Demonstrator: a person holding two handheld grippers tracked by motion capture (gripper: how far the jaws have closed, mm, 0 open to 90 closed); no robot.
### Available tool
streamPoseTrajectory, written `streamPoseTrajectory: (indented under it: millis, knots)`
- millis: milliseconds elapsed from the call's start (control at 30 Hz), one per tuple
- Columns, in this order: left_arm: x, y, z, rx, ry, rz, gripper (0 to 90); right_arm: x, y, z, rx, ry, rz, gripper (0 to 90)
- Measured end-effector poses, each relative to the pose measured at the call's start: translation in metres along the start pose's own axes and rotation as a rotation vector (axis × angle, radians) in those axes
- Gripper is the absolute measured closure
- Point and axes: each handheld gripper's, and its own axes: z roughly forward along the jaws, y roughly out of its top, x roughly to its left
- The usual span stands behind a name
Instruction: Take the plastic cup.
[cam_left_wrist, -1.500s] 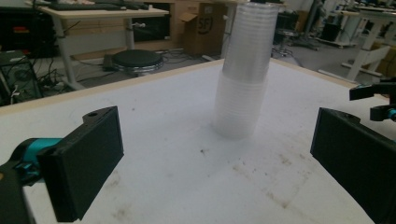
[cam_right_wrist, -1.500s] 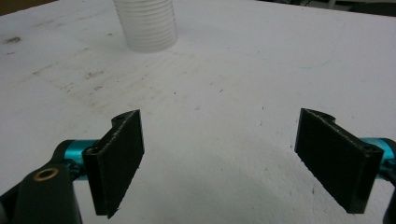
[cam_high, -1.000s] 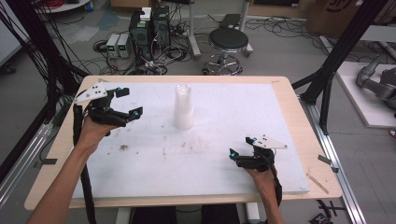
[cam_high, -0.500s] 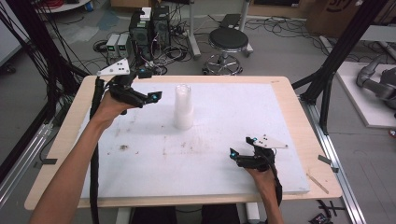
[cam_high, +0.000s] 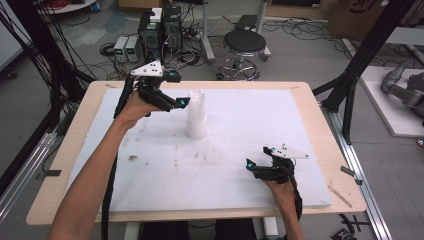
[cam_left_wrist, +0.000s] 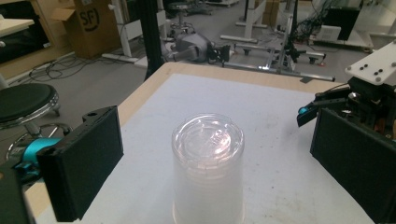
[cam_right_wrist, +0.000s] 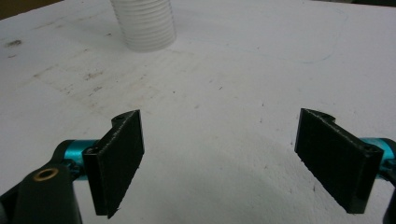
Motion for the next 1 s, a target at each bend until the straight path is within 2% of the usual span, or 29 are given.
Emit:
streamPoseTrajectory:
  millis: [100,467,833,900,1000]
  knots:
    - [0.001,0.0,0.01,0.007,-0.013,0.0,2.4,-0.001,0.0,0.0,-0.004,-0.003,-0.003,15.7]
    - [0.004,-0.002,0.037,0.109,-0.027,0.024,2.4,-0.001,0.0,0.0,-0.006,-0.004,0.0,15.7]
    - [0.007,-0.006,0.05,0.21,-0.008,0.013,2.4,0.0,0.0,-0.001,-0.009,-0.008,0.002,15.7]
    - [0.006,-0.008,0.053,0.255,-0.009,0.017,2.4,0.0,0.0,-0.001,-0.01,-0.008,0.001,15.7]
    - [0.005,-0.009,0.056,0.273,-0.01,0.016,2.4,0.0,0.0,-0.001,-0.012,-0.008,0.001,15.7]
